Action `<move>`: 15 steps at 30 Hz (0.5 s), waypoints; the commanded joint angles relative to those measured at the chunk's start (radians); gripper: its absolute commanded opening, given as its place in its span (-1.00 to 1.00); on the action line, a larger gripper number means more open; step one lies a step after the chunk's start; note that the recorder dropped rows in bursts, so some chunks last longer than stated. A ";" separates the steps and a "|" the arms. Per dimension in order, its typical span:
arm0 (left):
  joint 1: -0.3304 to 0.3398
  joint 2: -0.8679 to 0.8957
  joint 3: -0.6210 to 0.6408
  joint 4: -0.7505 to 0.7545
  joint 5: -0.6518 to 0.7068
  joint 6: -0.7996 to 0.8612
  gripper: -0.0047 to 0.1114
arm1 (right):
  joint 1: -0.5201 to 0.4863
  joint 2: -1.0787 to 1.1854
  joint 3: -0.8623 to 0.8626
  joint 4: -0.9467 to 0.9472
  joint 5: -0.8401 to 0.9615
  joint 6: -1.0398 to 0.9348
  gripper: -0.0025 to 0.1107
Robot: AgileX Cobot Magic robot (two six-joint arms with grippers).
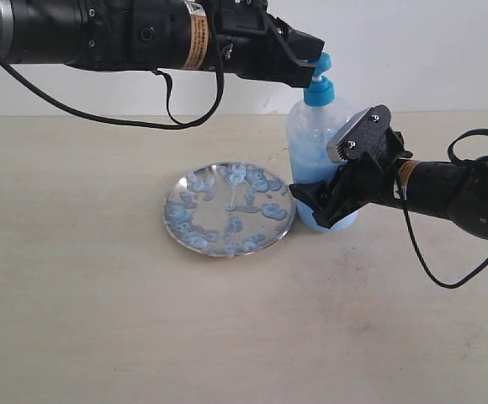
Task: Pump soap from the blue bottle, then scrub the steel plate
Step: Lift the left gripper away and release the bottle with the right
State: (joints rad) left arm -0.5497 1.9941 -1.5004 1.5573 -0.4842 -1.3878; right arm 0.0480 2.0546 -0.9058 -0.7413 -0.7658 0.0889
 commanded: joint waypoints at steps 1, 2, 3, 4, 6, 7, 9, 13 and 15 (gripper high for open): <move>-0.007 0.057 0.047 0.051 0.074 0.088 -0.85 | 0.003 0.013 0.006 -0.034 0.040 -0.021 -0.96; -0.007 0.041 0.047 0.001 0.073 0.137 -0.85 | 0.003 0.013 0.006 -0.034 0.040 -0.021 -0.96; -0.007 0.026 0.047 -0.044 0.062 0.191 -0.85 | 0.003 0.013 0.006 -0.034 0.040 -0.021 -0.96; -0.007 0.006 0.047 -0.100 0.046 0.243 -0.85 | 0.003 0.013 0.006 -0.032 0.038 -0.020 -0.96; -0.007 -0.038 0.047 -0.190 0.003 0.324 -0.85 | 0.003 0.013 0.006 -0.027 0.034 -0.016 -0.96; -0.007 -0.062 0.047 -0.234 -0.017 0.354 -0.85 | 0.003 0.013 0.006 -0.025 0.032 -0.016 -0.96; -0.007 -0.105 0.052 -0.278 -0.048 0.365 -0.85 | 0.003 0.013 0.006 -0.026 0.027 -0.014 -0.96; -0.007 -0.209 0.108 -0.283 -0.058 0.376 -0.85 | 0.003 0.013 0.006 -0.026 0.014 -0.014 -0.96; -0.007 -0.304 0.194 -0.305 -0.058 0.411 -0.85 | 0.003 0.013 0.006 -0.017 -0.010 -0.012 -0.96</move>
State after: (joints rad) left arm -0.5497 1.7724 -1.3725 1.2801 -0.5323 -1.0124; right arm 0.0480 2.0564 -0.9058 -0.7402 -0.7740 0.0891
